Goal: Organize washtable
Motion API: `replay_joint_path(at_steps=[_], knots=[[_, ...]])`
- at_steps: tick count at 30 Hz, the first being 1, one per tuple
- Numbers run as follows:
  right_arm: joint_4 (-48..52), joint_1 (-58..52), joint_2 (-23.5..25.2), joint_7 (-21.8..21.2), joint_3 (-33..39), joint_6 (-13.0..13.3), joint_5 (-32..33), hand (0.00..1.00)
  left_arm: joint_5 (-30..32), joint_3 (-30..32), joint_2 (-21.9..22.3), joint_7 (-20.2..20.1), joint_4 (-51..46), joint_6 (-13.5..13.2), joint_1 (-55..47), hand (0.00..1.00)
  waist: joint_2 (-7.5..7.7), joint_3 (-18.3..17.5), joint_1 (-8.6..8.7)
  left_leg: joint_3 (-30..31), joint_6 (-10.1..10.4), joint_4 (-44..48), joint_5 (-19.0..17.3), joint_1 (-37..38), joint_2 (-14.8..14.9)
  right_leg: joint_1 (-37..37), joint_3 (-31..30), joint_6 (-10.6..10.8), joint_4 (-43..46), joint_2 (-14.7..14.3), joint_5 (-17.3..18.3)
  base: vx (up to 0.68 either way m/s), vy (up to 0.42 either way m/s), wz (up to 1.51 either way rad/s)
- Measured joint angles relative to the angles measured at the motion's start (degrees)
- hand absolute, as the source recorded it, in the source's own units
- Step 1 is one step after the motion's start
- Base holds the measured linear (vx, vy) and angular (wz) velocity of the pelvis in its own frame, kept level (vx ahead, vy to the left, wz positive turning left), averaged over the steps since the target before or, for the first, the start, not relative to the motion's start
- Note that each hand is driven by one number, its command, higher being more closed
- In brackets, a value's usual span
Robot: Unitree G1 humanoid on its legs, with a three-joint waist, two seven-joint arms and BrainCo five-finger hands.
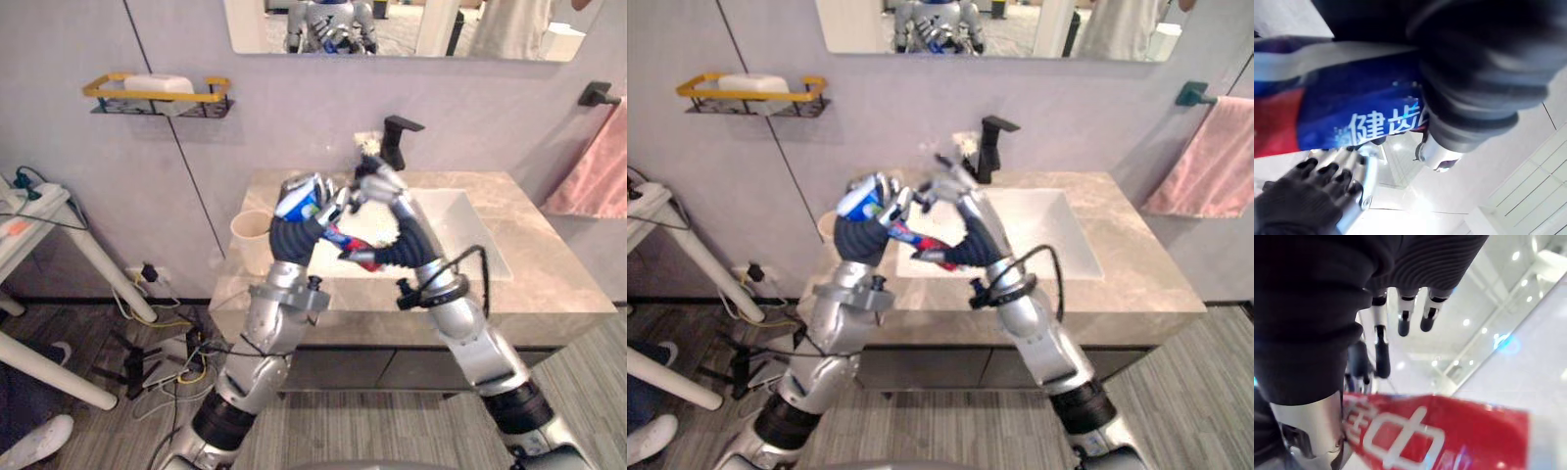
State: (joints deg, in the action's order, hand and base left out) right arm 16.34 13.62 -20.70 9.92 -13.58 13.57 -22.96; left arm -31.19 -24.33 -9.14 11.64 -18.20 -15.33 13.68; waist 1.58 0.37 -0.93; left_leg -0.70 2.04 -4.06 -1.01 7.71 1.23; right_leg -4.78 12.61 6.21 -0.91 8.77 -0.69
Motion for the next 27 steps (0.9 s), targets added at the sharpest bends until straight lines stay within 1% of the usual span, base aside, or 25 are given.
replay_joint_path(at_steps=[1,2,4,6,7,10,11,12,14,18,20,23,24,27], knots=[[1.7,-1.2,0.0,0.4,3.9,-0.2,0.1,0.00,0.4,1.1,-0.1,0.0,0.0,0.0,0.1,1.00,0.00,0.0,0.14,-0.4,-0.1,0.0,-0.1,0.1,0.0,0.1,-0.3,0.0,0.0,0.0,0.0,-0.03,-0.009,-0.15],[2.3,-1.9,0.0,1.0,6.2,-0.3,0.3,0.00,0.5,1.6,-0.1,0.0,0.0,0.0,0.1,1.00,0.00,0.0,0.21,-0.6,-0.1,0.0,-0.1,0.2,0.0,0.1,-0.4,0.0,0.0,0.0,0.0,-0.03,-0.008,-0.14],[3.2,-3.7,-0.3,3.4,16.4,-0.5,2.4,0.00,0.5,3.8,-1.1,0.0,0.0,0.0,0.1,1.00,0.00,0.0,0.41,-1.1,-0.2,0.0,-0.3,0.3,0.0,0.2,-1.0,0.1,0.0,0.0,-0.1,-0.04,-0.011,-0.11],[3.2,-5.0,-0.7,4.9,20.7,-0.6,3.5,0.00,0.6,5.2,-1.4,0.0,0.0,0.0,0.1,1.00,0.00,0.0,0.89,-1.3,-0.2,0.0,-0.3,0.3,0.0,0.2,-1.3,0.1,0.0,-0.1,-0.1,-0.04,-0.014,-0.09],[3.2,-6.1,-0.9,5.4,23.6,-0.7,4.6,0.00,1.0,6.5,-1.4,-0.1,-0.5,0.0,-0.4,1.00,-0.01,0.0,1.67,-1.7,-0.3,0.0,-0.4,0.2,0.0,0.4,-1.6,0.1,0.0,-0.1,-0.1,-0.04,-0.014,-0.15],[3.0,-10.5,-0.6,6.2,28.3,-0.7,6.4,0.00,1.7,8.0,-1.3,-0.3,-2.2,0.1,-1.8,1.00,-0.02,0.0,2.25,-2.7,-0.2,0.0,-0.7,0.2,0.2,1.1,-2.6,0.0,0.0,-0.4,-0.3,-0.02,-0.014,-0.18],[2.6,-12.1,-0.1,6.2,29.9,-0.8,7.1,0.00,2.0,8.6,-1.3,-0.4,-2.9,0.1,-2.5,1.00,-0.01,0.0,2.46,-2.7,-0.2,0.0,-0.7,0.2,0.3,1.2,-2.7,0.0,0.0,-0.4,-0.3,0.02,-0.011,-0.09],[1.7,-13.4,0.8,6.2,31.5,-0.8,7.8,0.00,2.1,9.4,-1.2,-0.4,-3.6,0.1,-3.2,1.00,-0.02,0.0,3.17,-2.8,-0.1,0.0,-0.8,0.3,0.4,1.3,-2.8,0.0,0.0,-0.5,-0.3,0.02,-0.015,-0.09],[-2.4,-17.1,3.7,6.1,35.5,-1.1,11.4,0.00,2.4,11.2,-1.1,-0.5,-4.9,0.1,-4.0,1.00,-0.05,0.0,3.44,-3.5,0.1,0.1,-1.0,0.1,0.6,1.8,-3.4,0.0,0.0,-0.8,-0.3,-0.01,-0.025,-0.15],[-9.2,-22.5,9.1,4.9,39.8,-2.3,17.4,0.00,3.1,13.7,-0.6,-0.6,-6.4,0.1,-5.1,1.00,-0.57,0.0,4.04,-3.9,0.1,0.4,-1.4,-0.1,0.8,2.1,-3.6,-0.1,0.0,-1.0,-0.3,-0.02,-0.025,-0.08],[-13.2,-25.7,12.9,4.7,42.0,-3.3,21.5,0.00,3.6,15.0,0.5,-0.6,-6.9,0.1,-6.4,1.00,-1.03,0.0,4.59,-4.1,0.0,1.0,-1.9,-0.7,0.7,2.1,-4.2,-0.1,0.0,-0.9,-0.3,-0.03,-0.008,-0.05],[-15.7,-29.3,16.5,4.4,42.4,-4.1,24.2,0.00,3.9,15.8,1.2,-0.6,-6.9,0.1,-6.6,1.00,-1.25,0.0,4.97,-4.4,0.0,1.0,-2.0,-0.6,0.7,2.2,-4.5,-0.1,0.0,-0.9,-0.3,-0.03,-0.012,-0.06],[-16.4,-31.8,19.0,3.5,42.3,-4.8,25.2,0.00,4.4,15.7,1.3,-0.6,-6.9,0.1,-6.6,1.00,-1.40,0.0,5.09,-4.7,0.0,1.0,-2.1,-0.4,0.8,2.2,-4.9,-0.1,0.0,-1.0,-0.3,-0.02,-0.015,-0.11],[-19.6,-33.4,20.7,1.9,41.6,-5.2,27.5,0.00,5.0,15.7,1.9,-0.6,-7.0,0.2,-6.5,1.00,-1.47,0.0,5.44,-5.8,-0.1,1.0,-2.3,0.2,0.8,2.2,-5.7,-0.1,0.3,-1.0,-0.3,-0.03,-0.008,-0.15]])
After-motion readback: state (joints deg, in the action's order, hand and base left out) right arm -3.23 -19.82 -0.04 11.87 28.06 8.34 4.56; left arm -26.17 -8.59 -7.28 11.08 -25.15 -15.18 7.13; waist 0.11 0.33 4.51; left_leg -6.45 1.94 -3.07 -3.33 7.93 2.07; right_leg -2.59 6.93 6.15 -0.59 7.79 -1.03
